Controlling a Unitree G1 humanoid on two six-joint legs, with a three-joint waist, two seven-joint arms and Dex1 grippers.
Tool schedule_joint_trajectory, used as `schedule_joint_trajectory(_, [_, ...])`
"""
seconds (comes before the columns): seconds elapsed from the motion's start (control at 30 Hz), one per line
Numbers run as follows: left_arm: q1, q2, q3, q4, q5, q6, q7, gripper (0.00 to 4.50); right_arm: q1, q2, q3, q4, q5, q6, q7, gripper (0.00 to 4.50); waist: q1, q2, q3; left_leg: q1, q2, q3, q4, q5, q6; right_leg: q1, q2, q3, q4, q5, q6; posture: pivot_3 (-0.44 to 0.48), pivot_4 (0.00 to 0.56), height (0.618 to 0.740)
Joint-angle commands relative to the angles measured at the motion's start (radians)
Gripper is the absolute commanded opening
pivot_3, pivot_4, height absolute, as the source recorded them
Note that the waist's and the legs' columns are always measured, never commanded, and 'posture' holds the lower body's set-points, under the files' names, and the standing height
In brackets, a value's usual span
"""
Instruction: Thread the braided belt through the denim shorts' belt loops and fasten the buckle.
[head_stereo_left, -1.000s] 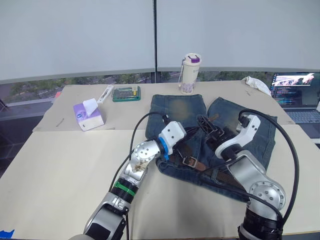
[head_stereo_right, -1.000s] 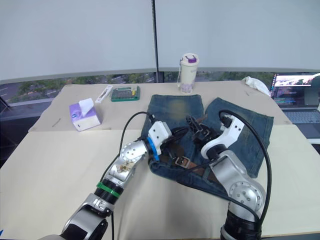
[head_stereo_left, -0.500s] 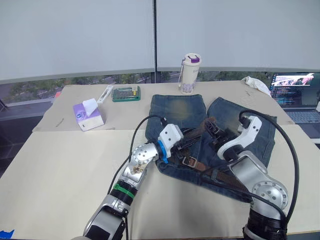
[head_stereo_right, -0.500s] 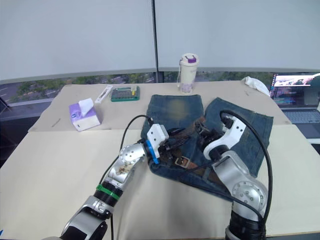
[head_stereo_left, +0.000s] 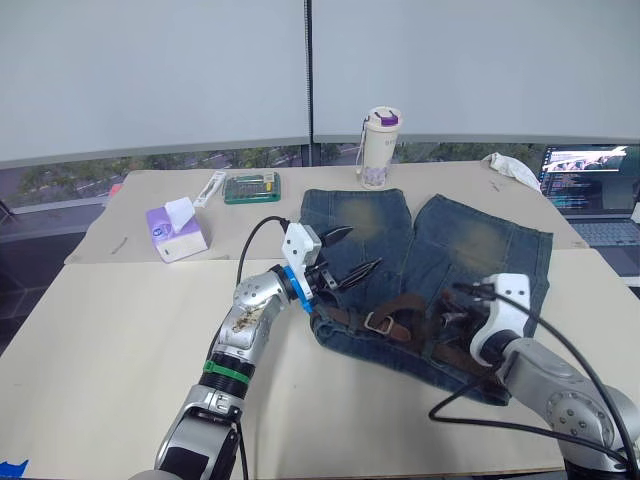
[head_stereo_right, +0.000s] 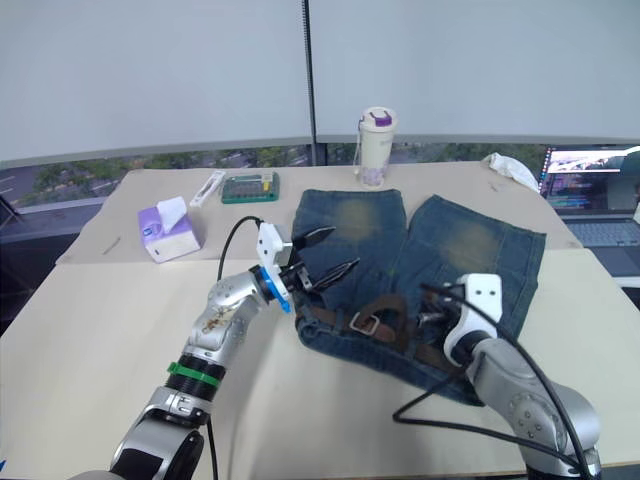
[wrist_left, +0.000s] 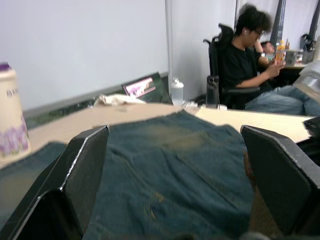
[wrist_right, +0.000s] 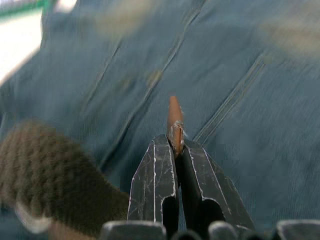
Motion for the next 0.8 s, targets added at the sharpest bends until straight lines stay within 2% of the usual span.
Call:
schedule_joint_trajectory(0.03, [-0.007, 0.001, -0.027, -0.005, 0.042, -0.038, -0.013, 4.47, 0.011, -0.049, 0.054, -0.067, -0.084, -0.020, 0.055, 0.00, 0.001, -0.002, 0.001, 0.000, 0.000, 0.000, 0.000, 0.000, 0.000, 0.000, 0.000, 0.000, 0.000, 0.000, 0.000, 0.000, 0.150, 0.740])
schedule_joint_trajectory(0.23, [0.010, -0.001, -0.105, 0.057, 0.139, -0.136, -0.038, 4.47, 0.030, -0.108, 0.039, -0.076, -0.206, -0.055, 0.102, 0.00, 0.005, -0.005, 0.003, 0.000, 0.000, 0.000, 0.000, 0.000, 0.000, 0.000, 0.000, 0.000, 0.000, 0.000, 0.000, 0.000, 0.150, 0.740])
schedule_joint_trajectory(0.37, [0.020, -0.031, -0.115, 0.093, 0.124, -0.150, -0.072, 3.34, 0.036, -0.110, -0.008, -0.094, -0.213, -0.042, 0.128, 0.00, 0.006, -0.006, 0.003, 0.000, 0.000, 0.000, 0.001, 0.000, 0.000, 0.000, -0.001, 0.000, -0.001, 0.000, 0.000, 0.000, 0.150, 0.740])
schedule_joint_trajectory(0.4, [0.019, -0.037, -0.114, 0.106, 0.123, -0.152, -0.073, 3.31, 0.035, -0.108, -0.011, -0.093, -0.215, -0.041, 0.131, 0.00, 0.005, -0.006, 0.003, 0.000, 0.000, 0.000, 0.001, 0.000, 0.000, 0.000, -0.001, 0.000, -0.001, 0.000, 0.000, 0.000, 0.150, 0.740])
schedule_joint_trajectory(0.73, [0.017, -0.067, -0.112, 0.185, 0.124, -0.190, -0.130, 0.04, 0.062, -0.093, -0.045, -0.104, -0.243, -0.032, 0.165, 0.00, 0.005, -0.006, 0.004, 0.000, 0.000, 0.000, 0.001, 0.000, 0.000, 0.000, -0.001, 0.000, 0.000, 0.000, 0.000, 0.000, 0.150, 0.740])
schedule_joint_trajectory(0.8, [0.024, -0.068, -0.117, 0.180, 0.119, -0.185, -0.154, 0.01, 0.064, -0.093, -0.054, -0.103, -0.246, -0.028, 0.169, 0.00, 0.005, -0.006, 0.004, 0.000, 0.000, 0.000, 0.001, 0.000, 0.000, 0.000, -0.001, 0.000, 0.000, 0.000, 0.000, 0.000, 0.150, 0.740])
